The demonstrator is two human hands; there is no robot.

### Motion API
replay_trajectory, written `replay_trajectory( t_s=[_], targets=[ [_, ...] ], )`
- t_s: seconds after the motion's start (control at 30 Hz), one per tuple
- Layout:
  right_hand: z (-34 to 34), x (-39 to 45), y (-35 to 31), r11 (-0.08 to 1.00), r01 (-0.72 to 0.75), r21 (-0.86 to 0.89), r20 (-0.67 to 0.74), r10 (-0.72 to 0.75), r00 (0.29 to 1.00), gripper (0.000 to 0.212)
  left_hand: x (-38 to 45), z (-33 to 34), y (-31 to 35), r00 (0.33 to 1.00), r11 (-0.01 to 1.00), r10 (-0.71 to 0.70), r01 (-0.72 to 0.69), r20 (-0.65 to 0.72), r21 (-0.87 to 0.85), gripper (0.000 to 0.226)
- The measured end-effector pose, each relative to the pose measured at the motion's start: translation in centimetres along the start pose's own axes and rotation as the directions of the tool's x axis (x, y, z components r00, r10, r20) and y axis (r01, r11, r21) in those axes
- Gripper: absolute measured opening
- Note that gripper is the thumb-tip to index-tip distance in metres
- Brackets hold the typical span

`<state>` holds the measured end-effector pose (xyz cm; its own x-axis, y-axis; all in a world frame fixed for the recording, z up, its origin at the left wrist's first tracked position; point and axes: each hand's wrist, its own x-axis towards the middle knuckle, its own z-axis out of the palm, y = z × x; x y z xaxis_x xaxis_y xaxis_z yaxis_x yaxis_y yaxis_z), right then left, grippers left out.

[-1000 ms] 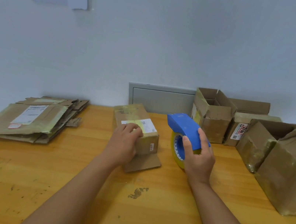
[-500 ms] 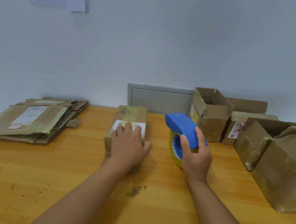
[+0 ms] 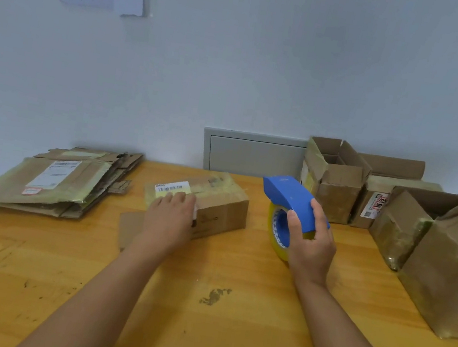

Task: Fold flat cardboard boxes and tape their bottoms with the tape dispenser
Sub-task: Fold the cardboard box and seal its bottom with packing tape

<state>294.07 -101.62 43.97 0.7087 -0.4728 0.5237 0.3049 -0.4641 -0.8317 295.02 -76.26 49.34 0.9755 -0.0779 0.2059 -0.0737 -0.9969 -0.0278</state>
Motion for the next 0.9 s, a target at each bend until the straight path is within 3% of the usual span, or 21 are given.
replay_trajectory(
  t_s=[0.07, 0.23, 0.33, 0.47, 0.57, 0.63, 0.73, 0.9],
  targets=[
    [0.0, -0.1, 0.0, 1.0, 0.001, -0.009, -0.001, -0.001, 1.0, 0.067, -0.1, 0.2, -0.4, 0.999, 0.999, -0.032, 0.033, 0.027, -0.037, 0.062],
    [0.1, -0.3, -0.2, 1.0, 0.011, -0.012, 0.016, -0.011, 1.0, 0.067, 0.5, 1.4, 5.1, 0.996, 0.961, 0.027, -0.048, -0.083, -0.272, 0.076],
    [-0.1, -0.2, -0.1, 1.0, 0.011, -0.015, 0.013, -0.011, 1.0, 0.067, 1.1, 2.6, 7.0, 0.991, 0.957, -0.022, -0.017, -0.131, -0.289, 0.065],
    [-0.1, -0.2, 0.0, 1.0, 0.019, -0.011, 0.028, -0.018, 0.999, 0.066, 1.3, 3.4, 4.5, 0.958, 0.894, -0.017, -0.114, -0.286, -0.433, 0.047],
    [0.1, -0.1, 0.1, 1.0, 0.017, -0.022, 0.018, -0.017, 1.0, 0.066, 1.4, 3.2, 3.2, 0.962, 0.898, -0.032, -0.093, -0.273, -0.43, 0.059],
    [0.2, -0.1, 0.1, 0.999, 0.017, -0.029, 0.018, -0.016, 1.0, 0.067, 1.4, 2.8, 4.2, 0.964, 0.942, -0.066, -0.026, -0.259, -0.335, 0.065],
    [0.0, -0.1, 0.1, 1.0, 0.02, -0.018, 0.024, -0.019, 1.0, 0.066, 1.0, 2.6, 6.2, 0.947, 0.953, -0.116, 0.02, -0.301, -0.302, 0.045],
    [0.0, -0.1, 0.2, 1.0, 0.02, -0.018, 0.034, -0.019, 0.999, 0.06, -0.1, 2.9, 4.2, 0.951, 0.848, 0.054, -0.204, -0.303, -0.49, 0.015]
  ],
)
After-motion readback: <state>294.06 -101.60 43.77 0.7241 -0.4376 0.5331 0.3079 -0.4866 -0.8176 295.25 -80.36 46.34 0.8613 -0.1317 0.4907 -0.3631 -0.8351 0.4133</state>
